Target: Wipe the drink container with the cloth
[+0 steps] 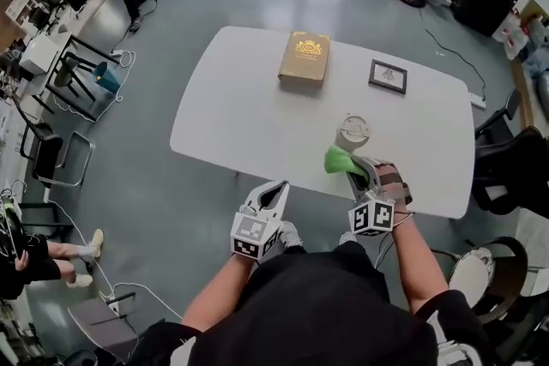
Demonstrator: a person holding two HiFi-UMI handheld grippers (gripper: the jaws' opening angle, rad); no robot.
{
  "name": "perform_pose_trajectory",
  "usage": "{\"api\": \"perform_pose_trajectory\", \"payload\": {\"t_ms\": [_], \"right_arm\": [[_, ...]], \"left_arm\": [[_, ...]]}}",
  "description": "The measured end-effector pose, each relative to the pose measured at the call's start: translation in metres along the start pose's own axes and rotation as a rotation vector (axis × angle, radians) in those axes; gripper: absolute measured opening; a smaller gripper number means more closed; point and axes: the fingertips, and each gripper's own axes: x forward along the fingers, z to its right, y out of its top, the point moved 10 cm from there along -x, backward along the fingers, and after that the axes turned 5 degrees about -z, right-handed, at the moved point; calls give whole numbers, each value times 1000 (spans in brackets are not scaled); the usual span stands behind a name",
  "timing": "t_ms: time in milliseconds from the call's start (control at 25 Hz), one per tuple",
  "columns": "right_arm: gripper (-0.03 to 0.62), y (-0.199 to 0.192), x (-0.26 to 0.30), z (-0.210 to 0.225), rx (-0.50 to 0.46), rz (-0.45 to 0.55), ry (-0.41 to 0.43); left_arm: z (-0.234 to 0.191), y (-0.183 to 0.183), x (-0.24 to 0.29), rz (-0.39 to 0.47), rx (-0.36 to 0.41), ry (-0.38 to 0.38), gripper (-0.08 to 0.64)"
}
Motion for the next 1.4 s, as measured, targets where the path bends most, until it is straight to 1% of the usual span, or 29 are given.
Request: {"api": "perform_pose_trajectory", "payload": {"t_ms": [120,200,400,640,920,1120,1400], "right_arm": [[115,-3,7,0,6,-34,-15],[115,-6,10,1,16,-50,-19],[117,-12,14,5,49,-66,-28],[118,-21,24,4,79,-54,0],[118,-32,43,-5,89,-40,64],[120,-44,54,-19,101,-50,132],[121,-56,80,-32,111,-75,222]], "left_arm": [[-7,-4,3,-25,23,-40,12],[-11,-5,5,-42,34,-50,13],[-14,-4,11,-61,13,-27,12],[-3,-8,26,-69,-8,-6,12],[6,-8,34,-96,-9,19,12],[11,-19,33,-126,-26,40,12],[-3,-19,33,-148,-32,99,12]]}}
